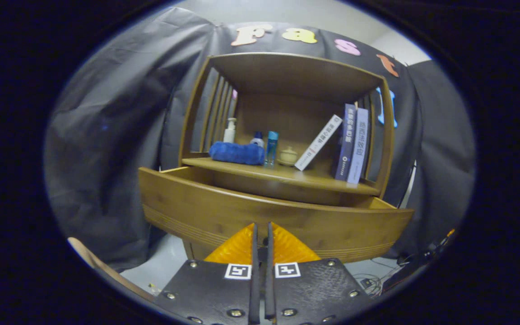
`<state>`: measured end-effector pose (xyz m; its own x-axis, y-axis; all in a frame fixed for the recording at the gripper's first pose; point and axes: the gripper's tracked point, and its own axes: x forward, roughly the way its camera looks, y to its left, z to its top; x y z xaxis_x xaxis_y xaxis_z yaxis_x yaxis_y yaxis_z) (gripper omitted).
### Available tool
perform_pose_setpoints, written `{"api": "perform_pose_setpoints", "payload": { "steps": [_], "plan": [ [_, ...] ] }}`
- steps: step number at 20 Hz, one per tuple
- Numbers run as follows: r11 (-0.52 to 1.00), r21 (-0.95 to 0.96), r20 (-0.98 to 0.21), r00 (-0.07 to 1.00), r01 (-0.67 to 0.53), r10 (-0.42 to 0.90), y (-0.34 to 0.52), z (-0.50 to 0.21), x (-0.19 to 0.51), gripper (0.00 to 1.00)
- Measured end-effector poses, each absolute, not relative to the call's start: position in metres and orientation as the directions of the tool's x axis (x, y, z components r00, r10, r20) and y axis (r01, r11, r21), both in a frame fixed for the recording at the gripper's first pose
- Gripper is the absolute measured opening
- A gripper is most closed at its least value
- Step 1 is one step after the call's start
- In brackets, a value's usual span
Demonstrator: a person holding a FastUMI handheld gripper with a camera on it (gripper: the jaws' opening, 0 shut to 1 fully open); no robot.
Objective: Pull open the drawer, take out the items inside it, and place them on the countertop above the cabinet.
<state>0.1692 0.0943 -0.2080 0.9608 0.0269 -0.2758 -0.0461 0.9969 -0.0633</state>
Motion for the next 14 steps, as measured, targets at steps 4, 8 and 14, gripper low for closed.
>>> {"api": "perform_pose_setpoints", "payload": {
  "steps": [4, 8, 14],
  "plan": [
    [0.999, -0.005, -0.301, 0.953, -0.047, 0.043, 0.1, -0.207, 0.161, 0.05],
    [0.999, 0.032, -0.333, 0.943, -0.021, 0.03, 0.092, -0.21, 0.168, 0.09],
    [0.998, 0.064, -0.386, 0.922, 0.001, 0.024, 0.086, -0.236, 0.181, 0.32]
  ]
}}
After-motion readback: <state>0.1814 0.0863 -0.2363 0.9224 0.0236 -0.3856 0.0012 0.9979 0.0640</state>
